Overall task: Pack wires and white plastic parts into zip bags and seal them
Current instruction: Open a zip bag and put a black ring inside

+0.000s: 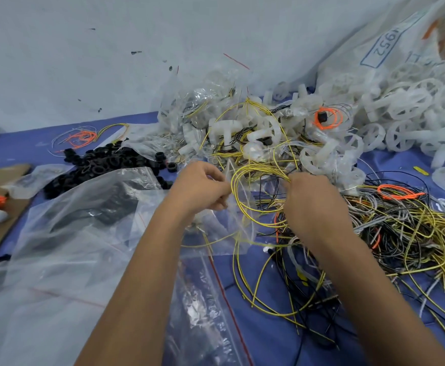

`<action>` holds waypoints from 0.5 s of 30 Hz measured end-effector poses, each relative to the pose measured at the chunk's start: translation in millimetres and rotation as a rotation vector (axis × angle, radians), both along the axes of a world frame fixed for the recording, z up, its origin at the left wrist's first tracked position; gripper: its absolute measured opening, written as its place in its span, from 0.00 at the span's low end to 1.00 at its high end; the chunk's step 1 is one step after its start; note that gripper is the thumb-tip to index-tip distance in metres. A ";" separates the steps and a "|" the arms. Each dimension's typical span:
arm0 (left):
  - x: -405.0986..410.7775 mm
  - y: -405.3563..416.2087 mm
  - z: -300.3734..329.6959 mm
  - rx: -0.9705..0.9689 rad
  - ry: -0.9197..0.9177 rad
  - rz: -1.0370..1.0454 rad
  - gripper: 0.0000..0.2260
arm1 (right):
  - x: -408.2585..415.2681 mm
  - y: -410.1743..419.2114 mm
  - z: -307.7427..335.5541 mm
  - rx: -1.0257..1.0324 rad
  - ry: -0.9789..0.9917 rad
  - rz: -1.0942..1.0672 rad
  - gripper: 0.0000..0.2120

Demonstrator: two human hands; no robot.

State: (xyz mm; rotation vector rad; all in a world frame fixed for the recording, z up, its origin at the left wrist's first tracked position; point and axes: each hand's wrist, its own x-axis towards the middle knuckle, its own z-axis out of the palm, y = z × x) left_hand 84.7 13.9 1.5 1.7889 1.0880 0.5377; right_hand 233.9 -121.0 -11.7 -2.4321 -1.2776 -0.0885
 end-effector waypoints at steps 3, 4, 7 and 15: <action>7.7 -2.6 -0.4 0.149 0.078 0.072 0.05 | 4.7 -2.1 11.9 -0.052 -0.011 -0.022 0.06; 10.9 -5.2 -0.7 0.175 0.095 0.076 0.05 | 5.1 -3.3 14.8 -0.067 -0.016 -0.019 0.06; 22.1 -15.0 -3.9 0.270 0.156 0.057 0.03 | 0.7 -5.7 21.9 -0.110 -0.058 -0.011 0.08; 30.5 -26.2 -2.0 0.435 0.150 0.141 0.02 | -17.0 0.4 30.7 -0.227 0.126 0.390 0.20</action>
